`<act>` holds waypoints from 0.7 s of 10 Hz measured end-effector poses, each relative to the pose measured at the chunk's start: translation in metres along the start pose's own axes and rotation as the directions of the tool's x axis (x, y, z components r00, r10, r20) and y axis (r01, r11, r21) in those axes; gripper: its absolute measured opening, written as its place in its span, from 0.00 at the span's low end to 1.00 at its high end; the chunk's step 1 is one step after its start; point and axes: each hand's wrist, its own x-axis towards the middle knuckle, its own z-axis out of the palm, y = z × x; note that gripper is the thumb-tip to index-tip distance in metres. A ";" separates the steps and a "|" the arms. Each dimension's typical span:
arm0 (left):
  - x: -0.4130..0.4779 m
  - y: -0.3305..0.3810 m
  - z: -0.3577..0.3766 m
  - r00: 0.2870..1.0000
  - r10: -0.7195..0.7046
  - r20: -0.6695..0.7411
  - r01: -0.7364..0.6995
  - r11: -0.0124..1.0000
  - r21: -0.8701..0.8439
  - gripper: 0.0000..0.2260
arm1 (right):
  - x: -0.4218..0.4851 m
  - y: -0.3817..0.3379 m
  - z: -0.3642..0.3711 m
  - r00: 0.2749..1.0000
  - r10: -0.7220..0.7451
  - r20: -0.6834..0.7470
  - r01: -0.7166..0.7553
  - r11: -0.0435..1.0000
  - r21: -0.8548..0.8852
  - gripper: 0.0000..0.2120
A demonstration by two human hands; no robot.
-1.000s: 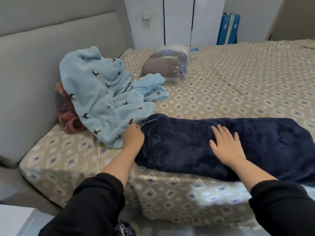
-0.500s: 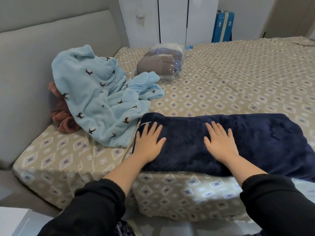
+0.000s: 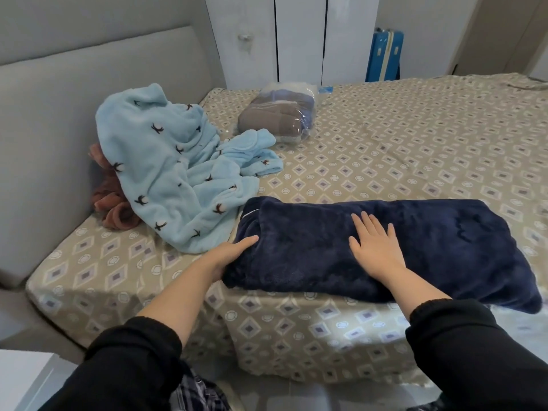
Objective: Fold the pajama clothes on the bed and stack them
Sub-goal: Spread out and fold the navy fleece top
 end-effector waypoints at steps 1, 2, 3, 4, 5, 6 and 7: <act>-0.004 0.007 0.003 0.986 -0.060 0.153 0.071 0.995 -0.069 0.33 | -0.007 0.000 -0.006 1.000 -0.019 -0.025 0.023 0.989 0.144 0.27; 0.000 0.009 0.013 0.991 -0.033 0.130 0.050 0.991 -0.127 0.29 | -0.018 -0.005 -0.026 0.995 0.064 0.073 -0.095 0.799 0.593 0.24; 0.000 0.011 0.024 1.000 0.028 0.004 -0.027 0.981 -0.192 0.18 | -0.022 -0.006 -0.049 0.987 0.130 0.099 -0.159 0.628 0.762 0.21; -0.004 0.024 0.022 0.987 0.106 -0.117 -0.136 0.947 -0.292 0.23 | -0.010 -0.018 -0.075 0.972 0.151 0.178 -0.226 0.406 0.886 0.22; -0.014 0.038 0.004 0.935 0.275 -0.222 -0.336 0.886 -0.320 0.27 | 0.010 -0.036 -0.086 0.963 0.208 0.170 -0.213 0.205 0.955 0.22; -0.030 0.046 -0.023 0.898 0.338 -0.281 -0.414 0.865 -0.284 0.20 | 0.020 -0.075 -0.080 0.971 0.223 0.086 -0.126 0.175 0.976 0.23; -0.048 0.051 -0.036 0.888 0.369 -0.275 -0.427 0.884 -0.193 0.17 | 0.001 -0.098 -0.052 0.987 0.118 0.106 -0.131 0.237 0.963 0.25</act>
